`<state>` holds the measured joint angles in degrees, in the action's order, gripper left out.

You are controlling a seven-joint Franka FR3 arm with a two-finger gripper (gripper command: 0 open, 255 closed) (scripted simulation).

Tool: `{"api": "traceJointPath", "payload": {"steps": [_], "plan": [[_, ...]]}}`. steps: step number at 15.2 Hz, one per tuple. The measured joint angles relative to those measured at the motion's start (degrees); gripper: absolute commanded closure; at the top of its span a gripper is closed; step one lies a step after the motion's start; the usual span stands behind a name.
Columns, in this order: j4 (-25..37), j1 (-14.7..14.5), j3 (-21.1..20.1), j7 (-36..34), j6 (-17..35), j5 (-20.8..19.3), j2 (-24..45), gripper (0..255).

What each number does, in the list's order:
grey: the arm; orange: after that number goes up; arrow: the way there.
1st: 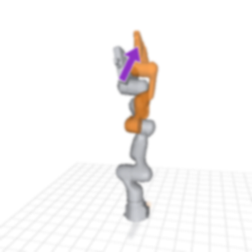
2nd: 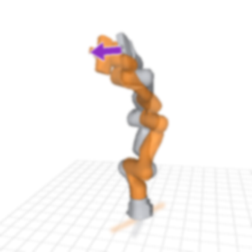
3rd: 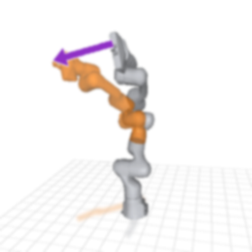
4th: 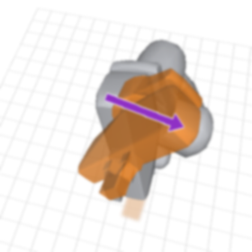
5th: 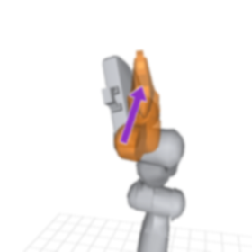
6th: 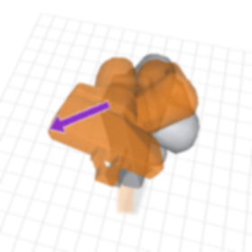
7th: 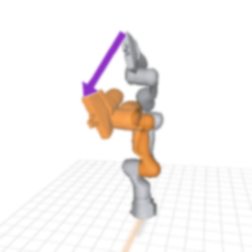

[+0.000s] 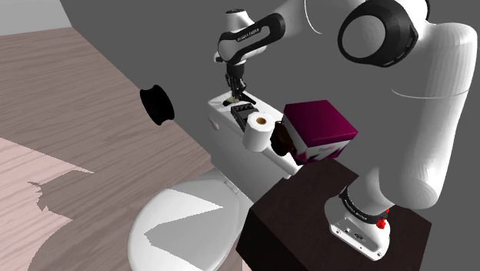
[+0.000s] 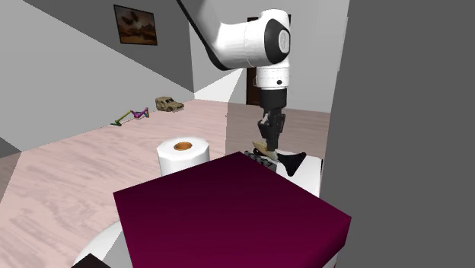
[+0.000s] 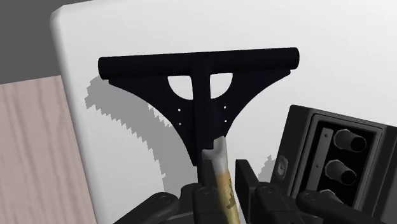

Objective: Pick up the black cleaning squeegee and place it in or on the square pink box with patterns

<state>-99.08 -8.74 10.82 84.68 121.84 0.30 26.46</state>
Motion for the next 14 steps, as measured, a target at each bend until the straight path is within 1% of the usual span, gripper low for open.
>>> {"api": "traceJointPath", "payload": {"steps": [9,14], "plan": [[2.22,-0.25,0.29,-0.04,-5.79,-0.55,-3.19,255],[4.52,-0.30,0.39,0.05,-9.23,-0.73,-4.38,255]]}}
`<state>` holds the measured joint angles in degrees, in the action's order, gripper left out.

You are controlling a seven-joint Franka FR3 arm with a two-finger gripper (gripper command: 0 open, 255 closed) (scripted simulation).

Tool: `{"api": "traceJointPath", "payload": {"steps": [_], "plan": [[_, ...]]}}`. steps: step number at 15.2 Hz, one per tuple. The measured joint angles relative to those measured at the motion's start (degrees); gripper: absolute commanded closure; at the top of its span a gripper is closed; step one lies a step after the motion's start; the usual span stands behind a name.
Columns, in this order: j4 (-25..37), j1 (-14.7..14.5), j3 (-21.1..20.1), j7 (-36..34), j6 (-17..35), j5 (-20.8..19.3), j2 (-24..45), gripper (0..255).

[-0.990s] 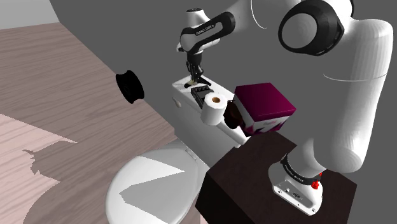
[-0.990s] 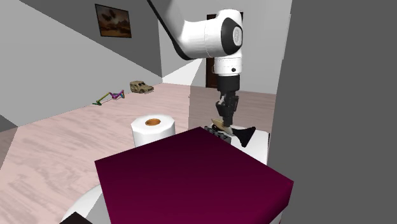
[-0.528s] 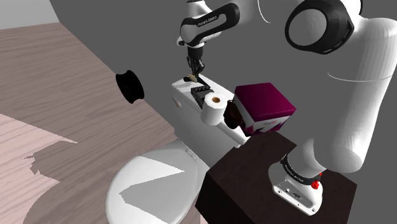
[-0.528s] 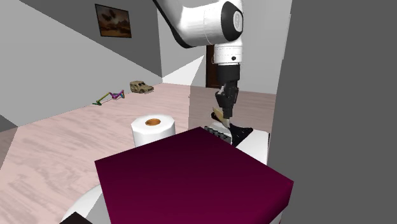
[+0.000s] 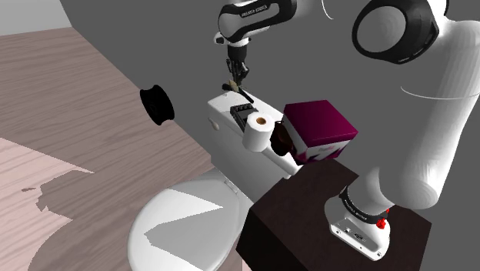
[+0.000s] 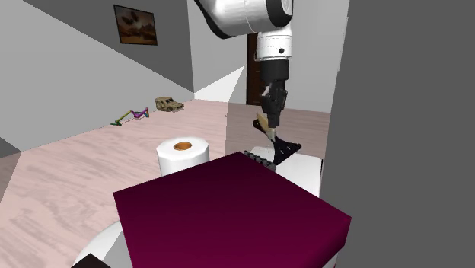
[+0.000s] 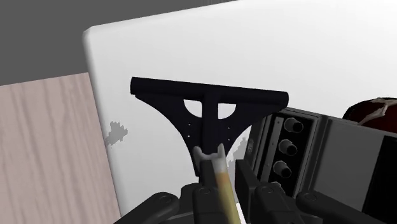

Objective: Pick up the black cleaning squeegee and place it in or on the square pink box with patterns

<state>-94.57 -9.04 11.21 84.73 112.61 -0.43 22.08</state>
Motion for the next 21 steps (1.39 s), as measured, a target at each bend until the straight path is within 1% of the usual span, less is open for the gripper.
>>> {"api": "traceJointPath", "payload": {"steps": [9,21], "plan": [[4.03,-0.14,0.15,0.06,-6.08,-0.33,-2.08,255],[11.85,-0.02,0.30,0.48,-14.86,-0.45,-3.07,255]]}}
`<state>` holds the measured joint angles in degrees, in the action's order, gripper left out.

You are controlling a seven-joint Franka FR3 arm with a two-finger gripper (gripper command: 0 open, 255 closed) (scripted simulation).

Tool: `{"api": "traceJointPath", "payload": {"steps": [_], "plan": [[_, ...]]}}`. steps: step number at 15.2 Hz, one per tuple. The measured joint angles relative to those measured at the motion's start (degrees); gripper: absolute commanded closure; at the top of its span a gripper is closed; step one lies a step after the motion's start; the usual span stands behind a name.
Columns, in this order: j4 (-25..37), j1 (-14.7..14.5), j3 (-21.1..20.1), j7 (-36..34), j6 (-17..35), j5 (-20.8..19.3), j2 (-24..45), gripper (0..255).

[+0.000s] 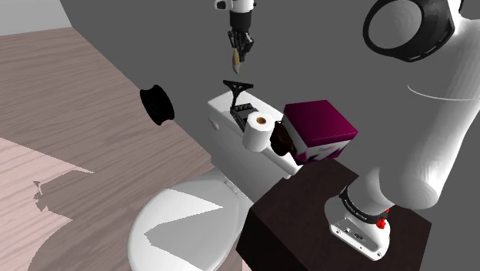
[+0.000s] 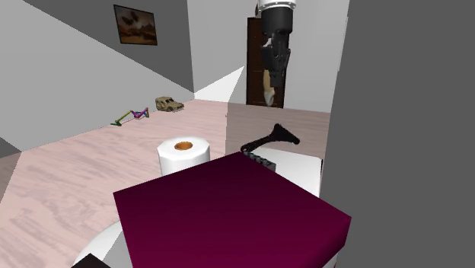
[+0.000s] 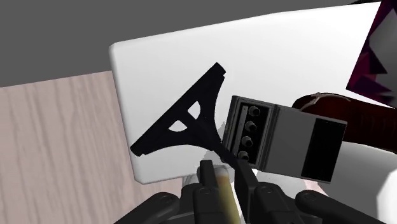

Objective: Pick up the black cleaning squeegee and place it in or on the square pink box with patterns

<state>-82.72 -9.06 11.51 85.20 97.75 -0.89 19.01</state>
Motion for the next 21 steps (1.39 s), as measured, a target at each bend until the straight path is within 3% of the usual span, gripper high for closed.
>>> {"api": "traceJointPath", "payload": {"steps": [4,14,21], "plan": [[1.53,-0.08,0.04,0.01,-2.33,-0.15,-0.80,255],[-28.23,-0.64,0.82,-0.73,4.27,-5.03,-24.42,255],[-44.12,0.58,0.72,-1.28,4.38,-8.41,-40.41,255]]}}
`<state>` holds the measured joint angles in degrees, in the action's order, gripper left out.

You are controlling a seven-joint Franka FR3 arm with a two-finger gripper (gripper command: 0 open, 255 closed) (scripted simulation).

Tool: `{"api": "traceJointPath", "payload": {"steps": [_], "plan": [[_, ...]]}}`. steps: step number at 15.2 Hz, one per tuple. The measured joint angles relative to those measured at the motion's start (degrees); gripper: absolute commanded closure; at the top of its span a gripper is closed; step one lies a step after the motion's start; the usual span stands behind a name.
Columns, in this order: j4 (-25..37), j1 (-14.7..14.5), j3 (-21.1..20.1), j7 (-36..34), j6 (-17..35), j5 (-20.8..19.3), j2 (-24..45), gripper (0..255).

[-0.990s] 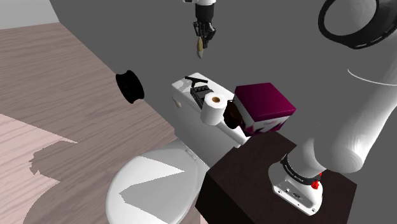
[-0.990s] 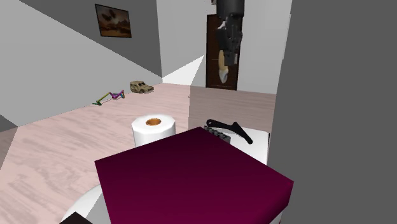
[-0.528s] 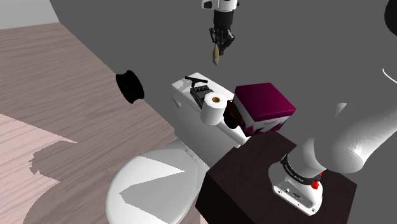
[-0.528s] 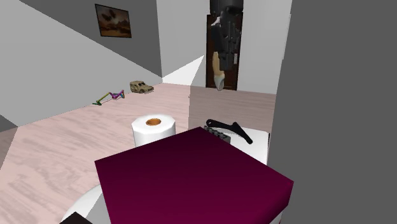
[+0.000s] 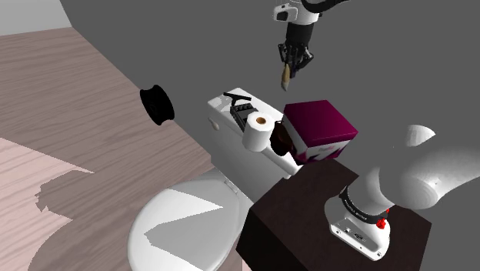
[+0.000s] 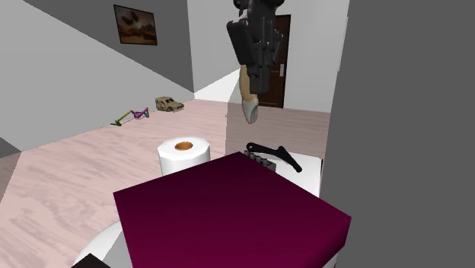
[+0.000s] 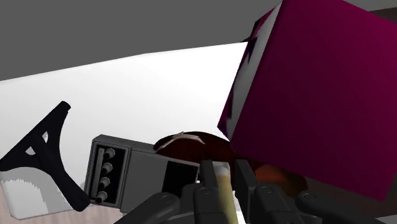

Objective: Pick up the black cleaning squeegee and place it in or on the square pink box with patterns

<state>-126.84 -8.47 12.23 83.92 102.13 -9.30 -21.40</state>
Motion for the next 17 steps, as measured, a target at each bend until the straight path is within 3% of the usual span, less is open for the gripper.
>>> {"api": "traceJointPath", "payload": {"steps": [11,17], "plan": [[-18.40,3.96,-0.84,1.00,-8.38,-3.91,-26.94,255],[-23.92,4.88,0.18,1.32,-5.78,-5.18,-29.88,255]]}}
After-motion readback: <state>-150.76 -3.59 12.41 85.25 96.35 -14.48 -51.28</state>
